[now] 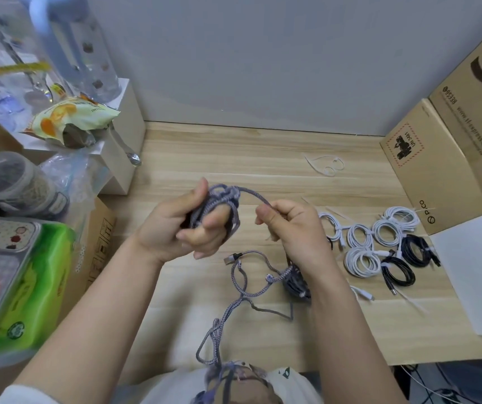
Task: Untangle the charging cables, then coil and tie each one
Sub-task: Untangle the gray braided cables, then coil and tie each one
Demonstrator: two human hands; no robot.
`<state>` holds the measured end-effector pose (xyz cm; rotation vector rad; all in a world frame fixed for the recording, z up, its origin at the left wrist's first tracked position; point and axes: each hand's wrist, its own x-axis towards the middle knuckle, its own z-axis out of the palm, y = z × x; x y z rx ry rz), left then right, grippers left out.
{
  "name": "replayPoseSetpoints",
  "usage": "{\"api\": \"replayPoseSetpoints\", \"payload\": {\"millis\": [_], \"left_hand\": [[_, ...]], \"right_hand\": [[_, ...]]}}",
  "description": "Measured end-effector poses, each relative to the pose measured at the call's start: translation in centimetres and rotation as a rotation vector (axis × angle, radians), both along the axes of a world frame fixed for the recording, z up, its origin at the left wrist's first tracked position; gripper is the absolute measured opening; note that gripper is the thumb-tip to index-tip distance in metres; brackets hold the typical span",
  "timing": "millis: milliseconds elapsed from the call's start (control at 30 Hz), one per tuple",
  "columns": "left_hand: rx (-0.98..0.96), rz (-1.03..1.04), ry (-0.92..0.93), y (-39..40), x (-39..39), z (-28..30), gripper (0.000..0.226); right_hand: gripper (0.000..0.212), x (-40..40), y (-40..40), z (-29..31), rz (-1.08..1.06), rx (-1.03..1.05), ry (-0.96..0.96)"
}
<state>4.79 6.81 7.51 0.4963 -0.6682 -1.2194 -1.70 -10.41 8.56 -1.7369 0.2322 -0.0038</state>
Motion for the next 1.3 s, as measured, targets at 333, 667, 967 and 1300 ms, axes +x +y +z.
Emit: {"api": "replayPoseSetpoints", "payload": {"millis": [333, 667, 967, 1300], "left_hand": [[-0.230, 0.440, 0.601, -1.6, 0.4, 0.5, 0.023], [-0.199, 0.812, 0.777, -2.3, 1.2, -0.3, 0.022], [-0.126, 1.004, 0.691, -2.8, 0.7, 0.8, 0.024], [0.508, 1.390, 0.019, -4.1, 1.8, -2.3, 0.014]], "right_hand": [[0.017, -0.7, 0.7, -1.0, 0.197, 0.277, 0.180], [0.040, -0.5, 0.6, -2.3, 0.030, 0.448, 0.266], [0.043, 0.1, -0.2, -4.3, -0.334, 1.048, 0.385], [0.022, -1.3, 1.4, -2.5, 0.166, 0.310, 0.353]]}}
